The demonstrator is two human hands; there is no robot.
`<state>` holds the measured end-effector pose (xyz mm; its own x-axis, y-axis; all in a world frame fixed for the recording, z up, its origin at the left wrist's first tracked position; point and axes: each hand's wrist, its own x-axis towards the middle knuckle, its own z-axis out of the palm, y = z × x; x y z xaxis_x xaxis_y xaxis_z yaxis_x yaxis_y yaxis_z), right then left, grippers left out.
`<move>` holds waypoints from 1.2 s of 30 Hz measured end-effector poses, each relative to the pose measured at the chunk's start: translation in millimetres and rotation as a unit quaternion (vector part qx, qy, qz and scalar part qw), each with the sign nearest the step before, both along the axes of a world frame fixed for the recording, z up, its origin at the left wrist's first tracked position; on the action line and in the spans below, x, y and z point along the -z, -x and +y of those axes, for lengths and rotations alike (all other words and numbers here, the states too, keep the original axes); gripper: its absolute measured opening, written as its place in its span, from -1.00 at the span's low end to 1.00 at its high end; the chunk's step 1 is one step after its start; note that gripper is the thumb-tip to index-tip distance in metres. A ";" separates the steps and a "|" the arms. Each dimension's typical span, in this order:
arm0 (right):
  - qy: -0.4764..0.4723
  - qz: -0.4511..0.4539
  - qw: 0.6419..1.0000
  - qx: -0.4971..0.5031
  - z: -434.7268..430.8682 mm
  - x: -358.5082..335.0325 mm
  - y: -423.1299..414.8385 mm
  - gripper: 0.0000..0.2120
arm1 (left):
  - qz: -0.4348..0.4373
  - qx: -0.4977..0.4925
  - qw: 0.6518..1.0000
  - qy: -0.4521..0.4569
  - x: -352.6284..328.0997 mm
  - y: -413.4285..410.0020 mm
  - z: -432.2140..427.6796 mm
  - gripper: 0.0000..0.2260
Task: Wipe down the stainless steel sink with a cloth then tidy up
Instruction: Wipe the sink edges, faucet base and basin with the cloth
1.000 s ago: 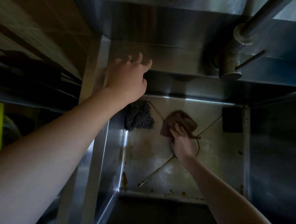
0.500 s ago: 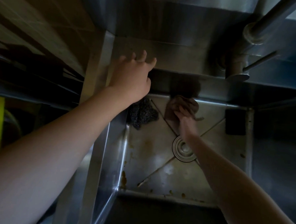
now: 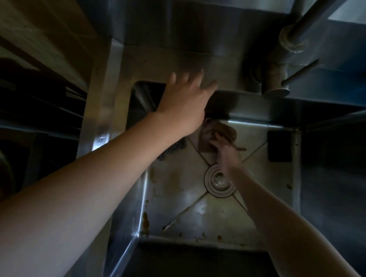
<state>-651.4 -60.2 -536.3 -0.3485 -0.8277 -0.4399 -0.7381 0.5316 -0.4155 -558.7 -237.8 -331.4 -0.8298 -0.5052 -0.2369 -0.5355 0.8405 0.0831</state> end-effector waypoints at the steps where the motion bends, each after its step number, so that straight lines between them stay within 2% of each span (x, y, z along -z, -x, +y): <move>1: -0.010 0.008 0.999 0.033 5.0 -0.1 10.3 -0.64 | -0.006 0.001 1.000 0.000 0.0 -0.3 -0.2 -0.41; 3: -0.004 0.029 0.994 0.106 15.6 -9.1 24.1 -0.65 | -0.015 0.001 1.000 -0.008 -2.9 -0.3 -2.0 -0.39; 4: 0.002 0.012 0.989 0.146 21.7 -14.7 26.9 -0.64 | -0.020 -0.001 1.000 -0.010 -4.6 0.7 -2.6 -0.39; 8: 0.014 0.006 0.981 0.196 60.3 -17.7 6.8 -0.63 | -0.046 0.015 0.999 0.005 -7.9 7.8 0.8 -0.43; 13: -0.021 -0.019 0.993 0.112 67.2 -8.8 -36.4 -0.52 | -0.050 0.007 0.999 -0.001 -9.4 8.7 1.7 -0.46; 17: -0.022 -0.013 1.000 -0.005 33.5 -5.9 -30.6 -0.46 | -0.024 -0.009 1.000 -0.013 -7.7 6.6 6.9 -0.48; 19: -0.004 -0.031 0.999 -0.024 13.9 -7.9 -17.2 -0.51 | -0.019 -0.020 0.999 -0.016 -7.9 6.6 9.3 -0.44; 21: 0.025 -0.059 0.998 0.021 -1.5 -10.0 3.6 -0.58 | -0.026 -0.010 0.999 -0.019 -9.5 8.4 9.6 -0.42; 24: 0.022 -0.040 0.993 0.112 -11.3 -13.2 32.2 -0.57 | -0.046 -0.010 0.998 -0.035 -11.7 8.1 10.3 -0.36; 29: 0.057 -0.027 0.974 0.216 33.7 -18.2 30.6 -0.60 | -0.054 -0.018 0.997 -0.043 -15.2 7.8 12.4 -0.38; 32: 0.027 -0.008 0.979 0.203 67.5 -11.9 11.1 -0.54 | -0.038 -0.036 0.997 -0.051 -16.8 7.9 14.5 -0.48; 36: -0.011 -0.026 0.991 0.129 75.0 -9.4 -18.6 -0.50 | -0.038 -0.034 0.998 -0.041 -14.4 7.4 13.7 -0.48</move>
